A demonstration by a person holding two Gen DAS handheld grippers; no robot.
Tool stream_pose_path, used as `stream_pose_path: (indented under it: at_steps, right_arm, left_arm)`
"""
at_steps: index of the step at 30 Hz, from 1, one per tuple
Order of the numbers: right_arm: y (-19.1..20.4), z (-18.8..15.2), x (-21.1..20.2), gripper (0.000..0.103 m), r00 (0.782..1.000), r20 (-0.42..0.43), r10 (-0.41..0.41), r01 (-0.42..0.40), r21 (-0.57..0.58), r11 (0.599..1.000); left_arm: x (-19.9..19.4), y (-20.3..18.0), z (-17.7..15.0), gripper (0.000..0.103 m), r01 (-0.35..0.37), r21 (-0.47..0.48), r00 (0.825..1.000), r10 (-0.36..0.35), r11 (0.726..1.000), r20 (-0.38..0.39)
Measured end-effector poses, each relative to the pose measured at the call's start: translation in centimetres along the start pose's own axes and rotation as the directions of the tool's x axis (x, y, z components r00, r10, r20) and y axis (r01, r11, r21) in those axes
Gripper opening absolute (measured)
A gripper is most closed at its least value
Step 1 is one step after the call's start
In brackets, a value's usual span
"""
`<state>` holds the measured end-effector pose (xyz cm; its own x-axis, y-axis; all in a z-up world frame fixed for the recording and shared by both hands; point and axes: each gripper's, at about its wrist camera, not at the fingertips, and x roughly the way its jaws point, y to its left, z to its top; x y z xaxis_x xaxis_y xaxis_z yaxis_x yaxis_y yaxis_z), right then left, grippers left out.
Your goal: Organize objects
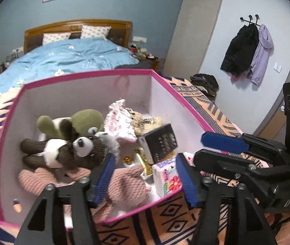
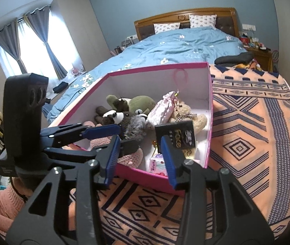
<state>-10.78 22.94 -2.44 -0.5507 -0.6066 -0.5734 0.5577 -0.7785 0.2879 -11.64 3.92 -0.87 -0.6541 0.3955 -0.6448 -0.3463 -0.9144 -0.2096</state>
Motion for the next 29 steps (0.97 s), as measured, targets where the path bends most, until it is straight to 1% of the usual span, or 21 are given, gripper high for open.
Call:
stream_pose_path:
  at_steps: [1,2,3,4,6,7,8,9,10,11,13,14,15,17,20,23,29]
  right_arm:
    - [0.2,-0.1,-0.3,0.050,1.000,0.010,-0.005,0.005,-0.005,1.000]
    - [0.3,-0.2,-0.6,0.052,1.000,0.019,-0.005,0.006,-0.009,1.000]
    - [0.6,-0.4,-0.9,0.057,1.000,0.029,-0.002,0.002,-0.013,1.000]
    - [0.7,-0.7,-1.3,0.063,0.999,0.038,-0.003,0.003,-0.011,1.000]
    - [1.3,-1.2,-1.7,0.067,0.999,0.050,-0.013,0.014,-0.021,1.000]
    - [1.7,-1.6,-2.0,0.069,0.998,0.057,-0.025,0.027,-0.033,0.999]
    - [2.1,-2.0,-2.1,0.071,0.997,0.063,-0.035,0.037,-0.040,0.999]
    - [2.6,-2.6,-2.4,0.078,0.996,0.073,-0.053,0.056,-0.043,0.997]
    - [2.9,-3.0,-2.6,0.085,0.994,0.080,-0.070,0.074,-0.046,0.996]
    - [3.4,-3.4,-2.8,0.088,0.992,0.093,-0.087,0.092,-0.052,0.994]
    - [4.4,-4.7,-3.1,0.096,0.984,0.123,-0.131,0.139,-0.060,0.988]
    - [4.7,-5.2,-3.2,0.098,0.981,0.128,-0.146,0.155,-0.064,0.986]
    - [5.1,-5.8,-3.2,0.100,0.978,0.135,-0.162,0.172,-0.068,0.983]
    - [5.6,-6.3,-2.9,0.100,0.976,0.134,-0.170,0.182,-0.077,0.980]
    - [6.3,-7.1,-2.6,0.100,0.975,0.128,-0.181,0.193,-0.088,0.977]
    - [6.4,-7.7,-2.3,0.100,0.978,0.117,-0.174,0.183,-0.075,0.980]
    - [6.2,-8.7,-1.9,0.100,0.979,0.094,-0.181,0.186,-0.048,0.981]
  left_arm:
    - [-0.6,0.1,-0.3,0.079,-0.011,-0.001,1.000,0.011,1.000,0.018]
    - [-1.5,0.3,-0.7,0.082,-0.025,0.003,0.999,0.025,1.000,0.045]
    - [-2.3,0.3,-1.0,0.086,-0.038,0.006,0.997,0.037,0.999,0.067]
    - [-3.1,0.4,-1.4,0.086,-0.051,0.008,0.995,0.050,0.999,0.089]
    - [-4.9,0.3,-2.3,0.087,-0.089,0.015,0.988,0.086,0.996,0.130]
    - [-5.4,0.4,-2.4,0.093,-0.107,0.011,0.985,0.105,0.994,0.139]
    - [-6.2,0.5,-3.0,0.097,-0.147,0.003,0.977,0.145,0.989,0.154]
    - [-6.8,0.6,-3.5,0.103,-0.169,-0.007,0.971,0.168,0.986,0.171]
    - [-7.3,0.8,-4.1,0.103,-0.190,-0.023,0.963,0.191,0.981,0.192]
    - [-7.9,1.0,-4.9,0.103,-0.224,-0.040,0.952,0.227,0.974,0.205]
    - [-8.3,1.4,-5.8,0.103,-0.263,-0.064,0.942,0.270,0.963,0.200]
    - [-8.5,1.8,-6.2,0.103,-0.281,-0.079,0.937,0.291,0.956,0.193]
    - [-8.6,2.0,-6.6,0.103,-0.291,-0.088,0.935,0.302,0.953,0.187]
    - [-8.7,2.4,-7.2,0.103,-0.310,-0.097,0.931,0.323,0.946,0.169]
    - [-8.7,2.5,-8.3,0.103,-0.354,-0.098,0.919,0.365,0.930,0.150]
    - [-8.6,2.6,-9.1,0.103,-0.363,-0.091,0.919,0.373,0.927,0.128]
    - [-9.0,2.3,-9.9,0.103,-0.398,-0.094,0.900,0.408,0.913,0.150]
